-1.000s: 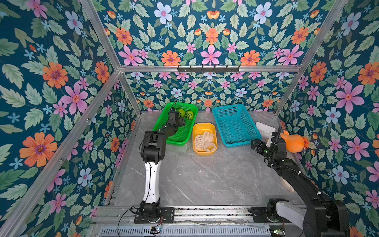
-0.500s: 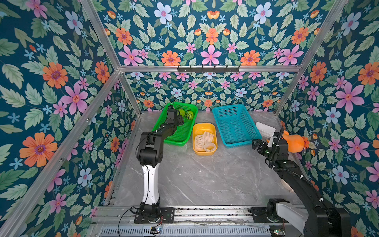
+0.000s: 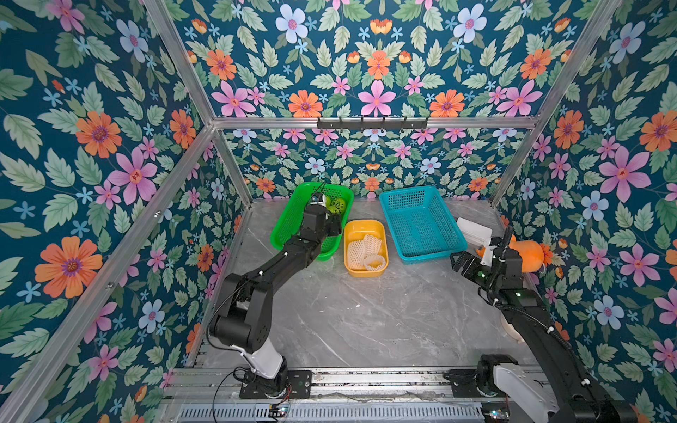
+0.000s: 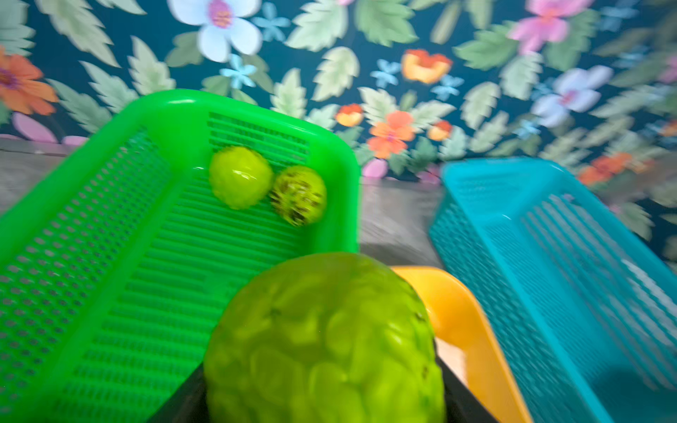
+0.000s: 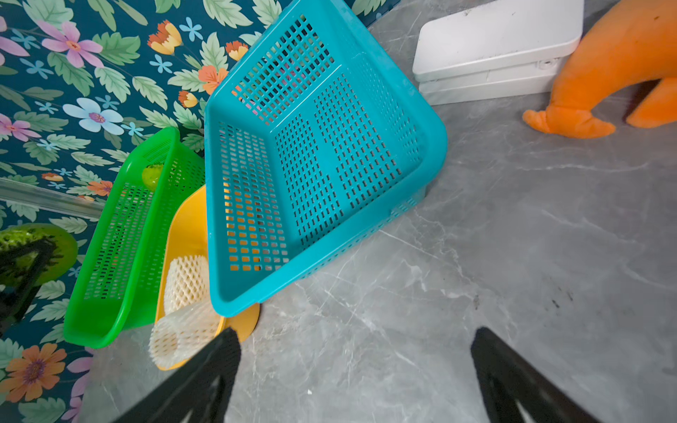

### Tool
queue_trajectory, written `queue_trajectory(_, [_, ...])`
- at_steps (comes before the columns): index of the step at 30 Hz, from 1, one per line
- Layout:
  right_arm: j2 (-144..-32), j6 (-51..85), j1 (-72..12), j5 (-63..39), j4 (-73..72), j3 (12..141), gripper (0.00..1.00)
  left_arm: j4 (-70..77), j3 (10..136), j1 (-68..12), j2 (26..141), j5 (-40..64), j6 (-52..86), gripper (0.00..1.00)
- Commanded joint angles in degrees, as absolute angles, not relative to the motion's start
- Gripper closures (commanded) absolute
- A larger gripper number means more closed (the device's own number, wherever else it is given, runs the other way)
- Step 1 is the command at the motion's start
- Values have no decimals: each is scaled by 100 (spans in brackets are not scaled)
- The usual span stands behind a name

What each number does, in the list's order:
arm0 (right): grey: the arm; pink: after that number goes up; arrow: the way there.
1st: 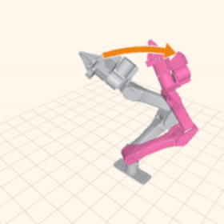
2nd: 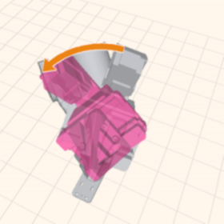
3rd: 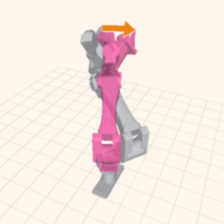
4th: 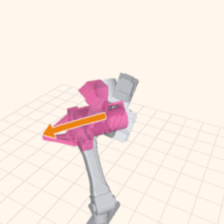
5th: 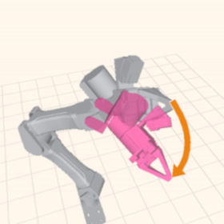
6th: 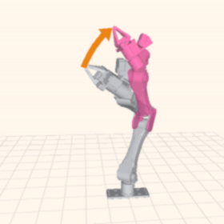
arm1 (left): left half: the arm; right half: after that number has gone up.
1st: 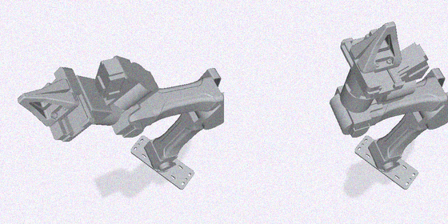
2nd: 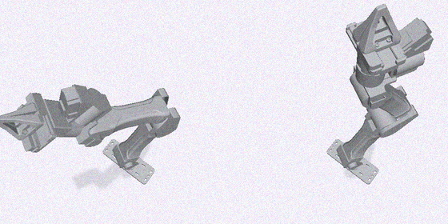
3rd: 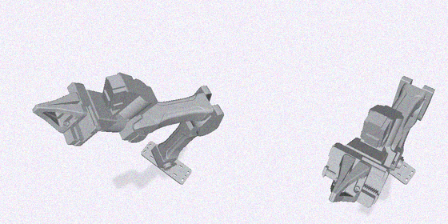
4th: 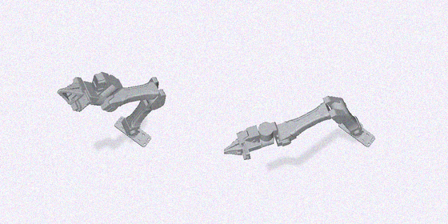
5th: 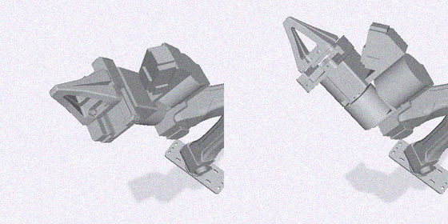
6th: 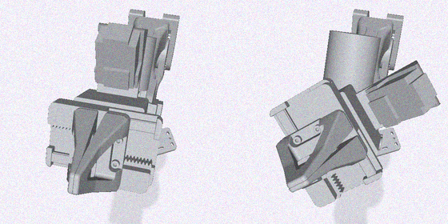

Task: Sleeve custard apples in foam nets
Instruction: Place the custard apple at the center of the board.

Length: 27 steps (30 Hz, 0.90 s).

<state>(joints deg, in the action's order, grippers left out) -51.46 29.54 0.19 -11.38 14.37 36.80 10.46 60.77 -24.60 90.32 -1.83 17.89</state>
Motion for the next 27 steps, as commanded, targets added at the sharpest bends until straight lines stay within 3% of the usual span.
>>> queue_trajectory(1, [-4935, 2844, 15, -1222, 2028, 3705, 1, 881, 5426, -2988, 8335, -133, 2003, 36])
queue_trajectory(9, [-4542, 3211, 15, -1471, 2286, 3479, 1, 1017, 3643, -5060, 6987, -591, 3061, 39])
queue_trajectory(15, [-4489, 3256, 13, -2001, 2385, 3461, 1, 1076, 3276, -6326, 7369, -764, 2723, 37])
queue_trajectory(27, [-4772, 3296, -492, -1478, 2386, 3527, 1, 1028, 3770, -6609, 8735, -697, 2005, 31])
